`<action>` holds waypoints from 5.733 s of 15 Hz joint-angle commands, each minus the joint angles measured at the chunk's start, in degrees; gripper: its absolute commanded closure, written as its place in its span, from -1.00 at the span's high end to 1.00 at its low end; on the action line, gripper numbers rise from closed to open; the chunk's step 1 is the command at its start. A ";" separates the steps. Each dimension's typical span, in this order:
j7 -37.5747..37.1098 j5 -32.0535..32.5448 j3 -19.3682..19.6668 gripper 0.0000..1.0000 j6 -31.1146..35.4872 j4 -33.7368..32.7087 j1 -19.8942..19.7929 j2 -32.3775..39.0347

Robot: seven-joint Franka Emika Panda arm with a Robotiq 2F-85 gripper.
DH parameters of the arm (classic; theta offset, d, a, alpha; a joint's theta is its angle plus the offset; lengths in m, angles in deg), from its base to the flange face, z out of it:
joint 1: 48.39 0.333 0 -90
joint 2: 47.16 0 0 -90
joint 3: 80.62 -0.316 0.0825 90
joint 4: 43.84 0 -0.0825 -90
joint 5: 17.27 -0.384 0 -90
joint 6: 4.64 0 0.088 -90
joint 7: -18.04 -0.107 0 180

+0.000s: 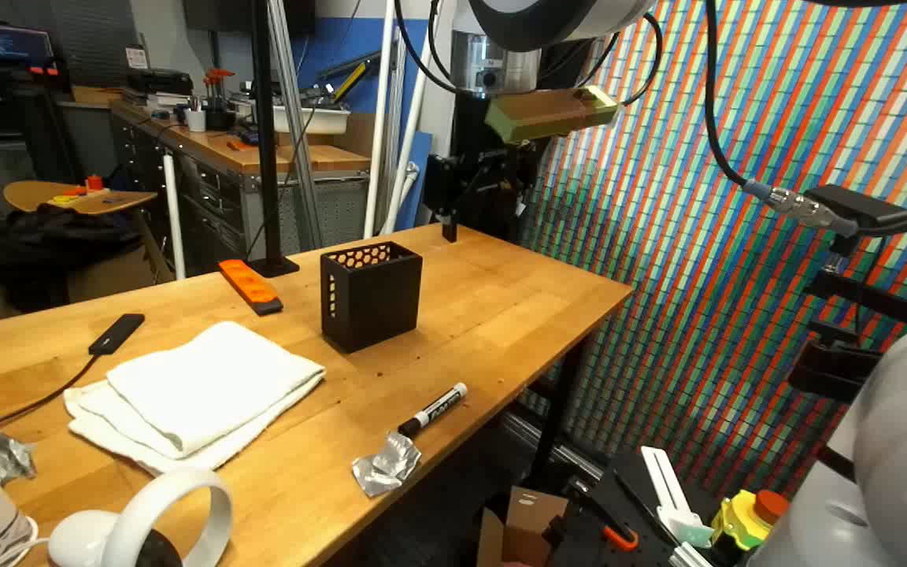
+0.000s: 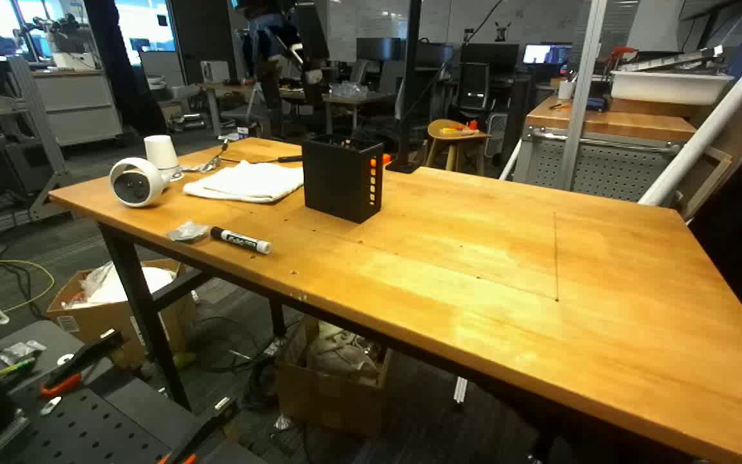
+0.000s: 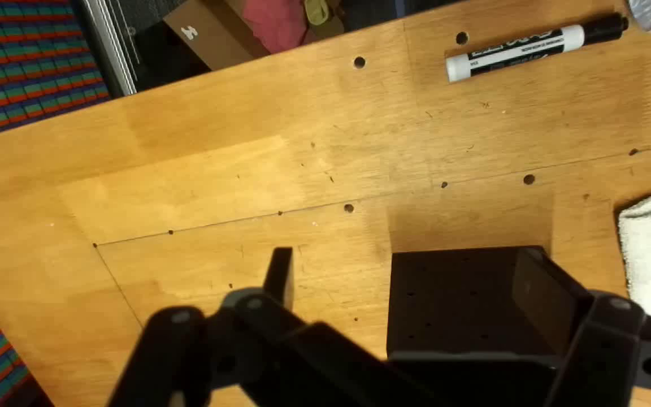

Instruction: Put the towel inside the basket

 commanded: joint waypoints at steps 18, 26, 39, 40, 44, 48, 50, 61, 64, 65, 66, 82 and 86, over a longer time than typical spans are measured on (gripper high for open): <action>10.22 -6.61 -0.39 1.00 4.34 -11.14 11.53 11.39; 12.69 -8.01 -2.28 1.00 4.95 -18.50 14.67 18.86; 12.27 -5.08 -5.89 1.00 14.75 -28.74 19.11 37.62; 12.51 -4.41 -5.80 1.00 15.72 -29.52 19.53 39.77; 14.24 -2.23 -4.89 1.00 18.52 -32.26 20.25 47.20; 16.86 -1.42 -4.02 1.00 20.18 -34.80 20.13 53.36; 18.04 -1.32 -3.56 1.00 20.24 -35.38 19.93 55.25; 13.66 -5.36 -2.26 -0.52 19.55 -34.39 19.17 52.93; 10.27 -4.78 -0.84 -0.96 19.19 -35.95 19.20 52.30; 9.21 -4.50 -0.29 -1.00 19.12 -36.22 19.23 52.11; 8.39 -4.49 0.22 -1.00 18.99 -36.35 19.08 51.87; -0.77 -4.51 4.84 -0.95 -5.84 -40.55 14.38 34.25; -0.14 -2.85 5.24 -0.95 -4.78 -40.45 11.84 32.82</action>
